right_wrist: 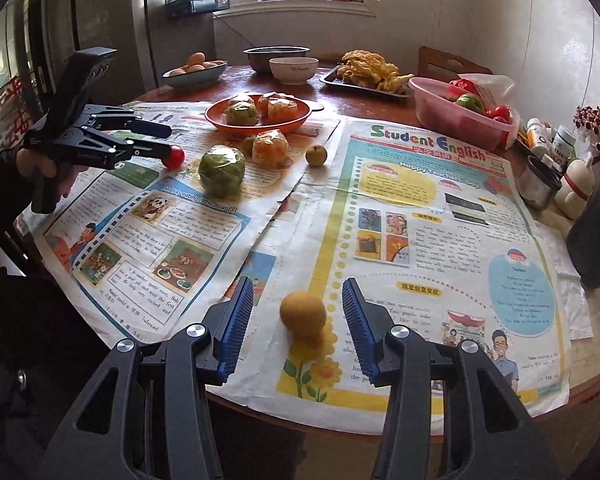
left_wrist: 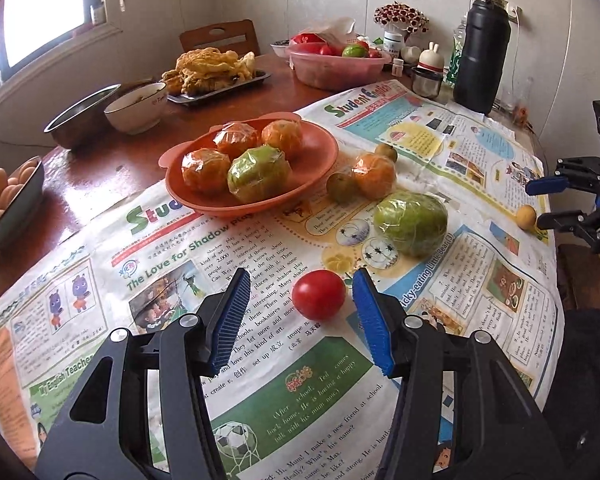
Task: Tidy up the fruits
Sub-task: 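Grasp the red tomato with the left tool while the right tool grasps a small orange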
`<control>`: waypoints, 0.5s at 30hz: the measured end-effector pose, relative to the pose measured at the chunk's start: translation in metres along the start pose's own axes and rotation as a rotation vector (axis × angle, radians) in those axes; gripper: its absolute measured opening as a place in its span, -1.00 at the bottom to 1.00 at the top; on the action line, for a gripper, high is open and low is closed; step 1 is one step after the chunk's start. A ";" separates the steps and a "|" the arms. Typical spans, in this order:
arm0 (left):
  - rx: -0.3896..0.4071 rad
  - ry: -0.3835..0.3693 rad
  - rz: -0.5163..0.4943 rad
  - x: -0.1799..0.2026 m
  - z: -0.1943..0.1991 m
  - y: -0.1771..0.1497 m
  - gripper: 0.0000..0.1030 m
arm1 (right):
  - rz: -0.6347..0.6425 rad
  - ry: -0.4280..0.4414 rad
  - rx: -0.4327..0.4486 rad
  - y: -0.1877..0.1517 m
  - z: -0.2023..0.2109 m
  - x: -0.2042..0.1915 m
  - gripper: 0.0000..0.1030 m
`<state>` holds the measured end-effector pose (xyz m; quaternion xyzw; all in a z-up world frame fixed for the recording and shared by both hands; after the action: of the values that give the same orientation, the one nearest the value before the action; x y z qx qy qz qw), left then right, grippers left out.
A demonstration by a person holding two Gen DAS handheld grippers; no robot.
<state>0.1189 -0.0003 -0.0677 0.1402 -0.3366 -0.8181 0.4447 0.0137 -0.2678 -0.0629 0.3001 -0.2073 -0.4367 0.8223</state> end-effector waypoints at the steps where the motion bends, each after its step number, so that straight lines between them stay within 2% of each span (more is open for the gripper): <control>1: -0.003 0.001 -0.001 0.000 -0.001 0.001 -0.12 | -0.001 0.003 -0.004 0.000 -0.002 0.001 -0.12; 10: -0.035 -0.007 -0.014 -0.002 -0.010 0.004 -0.12 | -0.014 0.031 -0.023 -0.007 -0.014 -0.002 -0.12; 15: -0.059 -0.025 -0.028 0.003 -0.013 0.003 -0.28 | -0.027 0.044 -0.020 -0.011 -0.018 -0.001 -0.12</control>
<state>0.1266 -0.0093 -0.0751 0.1218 -0.3158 -0.8355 0.4328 0.0176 -0.2657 -0.0832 0.3041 -0.1808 -0.4434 0.8236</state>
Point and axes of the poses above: each gripper's, at about its wrist camera, not at the fingertips, and z roughly against the way its jaws point, x to its right, y to its top, the point moved 2 cm from there along -z, roughly the way its jaws point, and after that the axes turned 7 degrees about z, right-handed, at the moved point
